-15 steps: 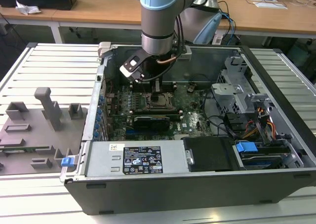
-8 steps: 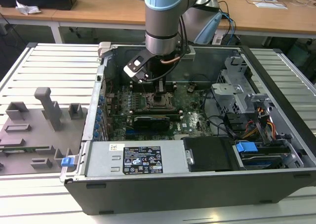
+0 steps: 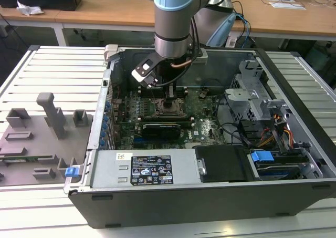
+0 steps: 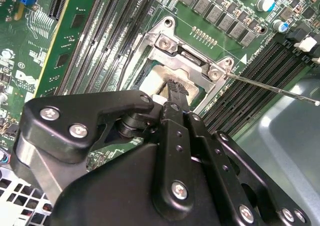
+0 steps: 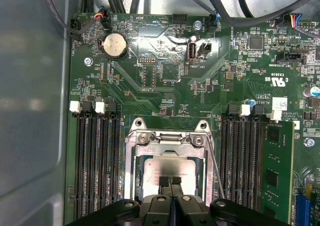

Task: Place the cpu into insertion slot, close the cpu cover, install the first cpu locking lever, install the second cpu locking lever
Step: 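Install the first cpu locking lever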

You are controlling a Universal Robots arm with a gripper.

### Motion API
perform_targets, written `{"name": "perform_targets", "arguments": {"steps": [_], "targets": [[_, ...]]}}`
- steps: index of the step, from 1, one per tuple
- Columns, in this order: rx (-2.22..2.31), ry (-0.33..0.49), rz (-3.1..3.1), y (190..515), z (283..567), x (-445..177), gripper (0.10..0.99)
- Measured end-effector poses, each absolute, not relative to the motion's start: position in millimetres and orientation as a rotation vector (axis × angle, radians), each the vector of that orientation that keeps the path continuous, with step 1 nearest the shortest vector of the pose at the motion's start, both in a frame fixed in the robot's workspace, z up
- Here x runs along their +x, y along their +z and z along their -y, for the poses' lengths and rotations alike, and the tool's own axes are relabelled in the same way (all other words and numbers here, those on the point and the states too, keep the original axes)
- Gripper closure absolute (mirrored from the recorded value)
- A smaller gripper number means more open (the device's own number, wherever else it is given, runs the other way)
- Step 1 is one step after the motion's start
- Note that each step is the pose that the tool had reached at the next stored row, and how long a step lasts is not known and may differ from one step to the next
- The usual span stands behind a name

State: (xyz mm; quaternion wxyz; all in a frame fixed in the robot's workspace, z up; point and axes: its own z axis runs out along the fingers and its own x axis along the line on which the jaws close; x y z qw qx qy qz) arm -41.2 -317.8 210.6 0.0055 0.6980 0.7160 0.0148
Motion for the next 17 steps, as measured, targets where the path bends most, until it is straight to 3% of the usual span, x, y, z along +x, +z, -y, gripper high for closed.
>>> {"name": "perform_targets", "arguments": {"steps": [17], "targets": [[2.185,0.046,-2.241,212.2,317.8,-41.2,0.98]]}}
